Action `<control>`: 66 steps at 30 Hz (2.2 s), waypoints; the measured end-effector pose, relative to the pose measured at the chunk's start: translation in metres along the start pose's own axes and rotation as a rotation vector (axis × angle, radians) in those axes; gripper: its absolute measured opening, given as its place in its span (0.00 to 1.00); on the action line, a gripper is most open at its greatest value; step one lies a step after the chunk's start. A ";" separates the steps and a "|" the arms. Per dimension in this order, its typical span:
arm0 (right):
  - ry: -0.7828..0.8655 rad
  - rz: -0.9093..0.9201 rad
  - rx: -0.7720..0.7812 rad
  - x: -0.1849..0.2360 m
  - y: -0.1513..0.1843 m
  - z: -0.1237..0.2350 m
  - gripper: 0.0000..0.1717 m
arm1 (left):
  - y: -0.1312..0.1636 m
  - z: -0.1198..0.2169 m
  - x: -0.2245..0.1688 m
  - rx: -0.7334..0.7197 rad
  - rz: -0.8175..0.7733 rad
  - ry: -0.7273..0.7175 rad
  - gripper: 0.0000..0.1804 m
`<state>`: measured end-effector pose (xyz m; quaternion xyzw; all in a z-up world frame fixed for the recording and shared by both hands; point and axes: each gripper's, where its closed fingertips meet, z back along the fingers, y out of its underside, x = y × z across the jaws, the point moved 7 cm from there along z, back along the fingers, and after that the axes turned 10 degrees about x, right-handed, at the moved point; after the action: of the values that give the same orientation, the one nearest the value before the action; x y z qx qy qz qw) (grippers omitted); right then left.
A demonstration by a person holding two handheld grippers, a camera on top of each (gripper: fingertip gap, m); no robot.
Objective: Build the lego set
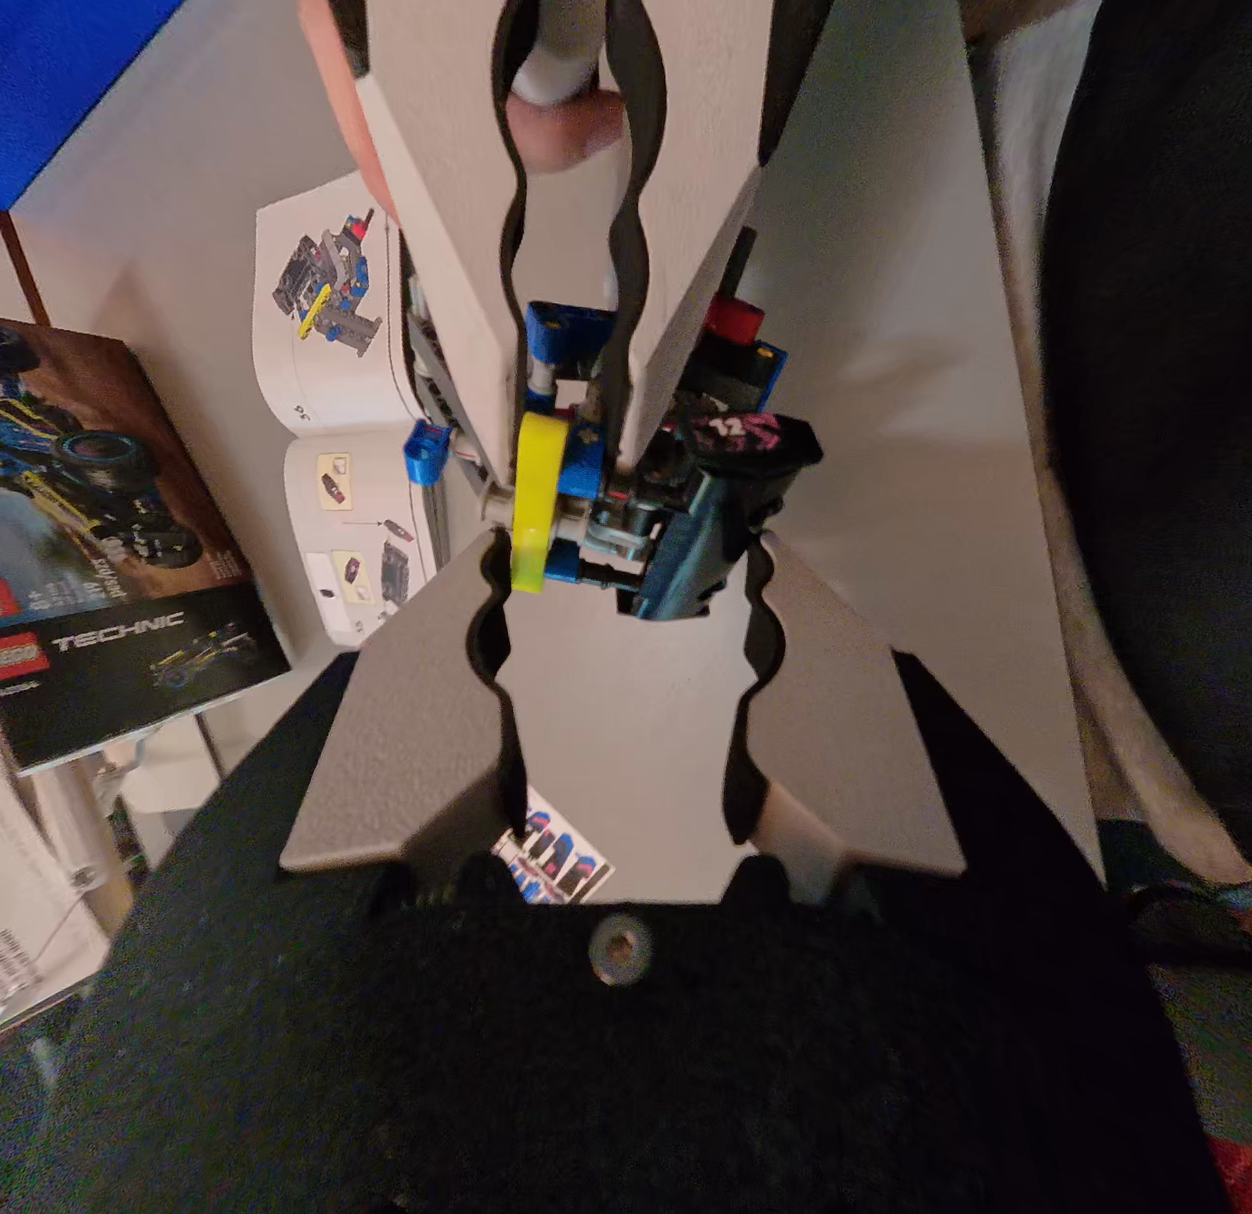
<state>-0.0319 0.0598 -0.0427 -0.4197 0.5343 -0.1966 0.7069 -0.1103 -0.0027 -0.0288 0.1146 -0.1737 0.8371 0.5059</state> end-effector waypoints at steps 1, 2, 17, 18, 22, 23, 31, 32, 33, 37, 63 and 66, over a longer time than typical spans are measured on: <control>0.003 0.022 0.011 0.001 -0.001 -0.001 0.08 | 0.000 -0.001 -0.001 0.024 -0.015 -0.009 0.37; -0.005 0.027 0.021 0.002 -0.001 -0.001 0.08 | 0.000 -0.001 -0.001 0.042 -0.030 -0.011 0.37; -0.057 -0.125 0.016 0.005 0.019 -0.011 0.08 | 0.011 -0.022 0.001 0.024 -0.080 0.012 0.34; -0.059 -0.132 0.015 0.005 0.020 -0.011 0.08 | 0.011 -0.023 0.001 0.028 -0.081 0.021 0.34; -0.086 -0.143 0.044 0.009 0.024 -0.014 0.08 | 0.015 -0.030 0.000 0.028 -0.064 0.091 0.33; -0.087 -0.148 0.050 0.009 0.025 -0.014 0.08 | 0.015 -0.031 0.001 0.031 -0.064 0.090 0.33; -0.063 -0.160 0.063 0.007 0.030 -0.017 0.08 | 0.019 -0.036 0.004 -0.011 -0.011 0.119 0.34; -0.045 -0.186 0.046 0.005 0.031 -0.016 0.08 | 0.019 -0.034 0.007 -0.027 0.007 0.106 0.34; -0.008 -0.229 0.017 0.000 0.032 -0.014 0.07 | 0.018 -0.031 0.011 -0.062 0.032 0.060 0.36; 0.216 -0.507 -0.101 -0.034 0.033 0.002 0.07 | 0.015 -0.005 0.026 -0.205 0.087 -0.289 0.37; 0.284 -1.165 -0.160 -0.053 -0.002 0.010 0.07 | -0.023 0.056 0.024 -0.043 -0.016 -0.907 0.02; 0.176 -1.111 -0.180 -0.057 -0.011 0.016 0.11 | -0.025 0.073 0.032 -0.088 0.009 -0.871 0.01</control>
<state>-0.0353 0.1014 0.0010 -0.6785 0.3048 -0.5266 0.4116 -0.1015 0.0039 0.0540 0.4345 -0.4069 0.7046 0.3861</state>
